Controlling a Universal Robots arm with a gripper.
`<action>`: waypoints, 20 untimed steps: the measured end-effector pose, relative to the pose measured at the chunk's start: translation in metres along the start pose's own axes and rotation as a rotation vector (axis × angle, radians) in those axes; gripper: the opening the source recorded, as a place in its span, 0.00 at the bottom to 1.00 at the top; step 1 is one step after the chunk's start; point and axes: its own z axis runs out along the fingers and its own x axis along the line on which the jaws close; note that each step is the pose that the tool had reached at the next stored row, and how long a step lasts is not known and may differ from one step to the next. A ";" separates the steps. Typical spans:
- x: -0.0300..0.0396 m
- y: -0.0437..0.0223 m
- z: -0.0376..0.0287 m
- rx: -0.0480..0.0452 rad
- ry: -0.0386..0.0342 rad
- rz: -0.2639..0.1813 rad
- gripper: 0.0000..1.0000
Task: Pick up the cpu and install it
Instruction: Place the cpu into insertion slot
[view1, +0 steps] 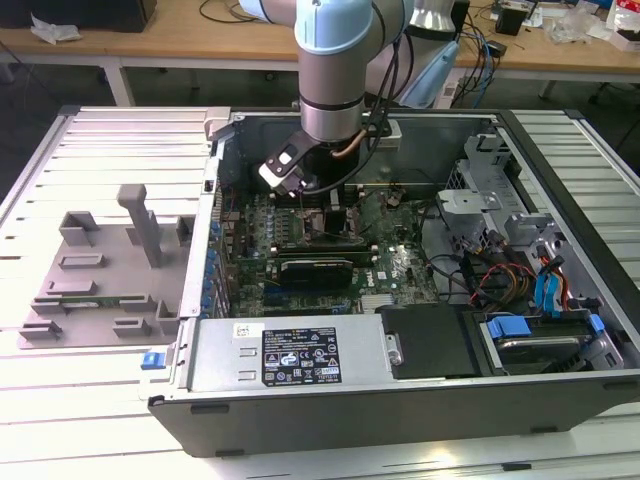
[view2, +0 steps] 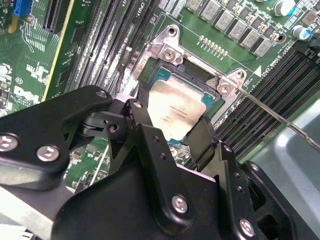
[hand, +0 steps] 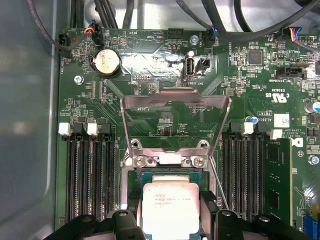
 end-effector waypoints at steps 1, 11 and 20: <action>0.0000 0.0000 0.0004 0.0000 0.0001 0.000 0.55; 0.0000 0.0000 0.0012 0.0001 -0.0001 0.000 0.55; 0.0000 0.0001 -0.0008 -0.0001 0.0058 0.000 0.62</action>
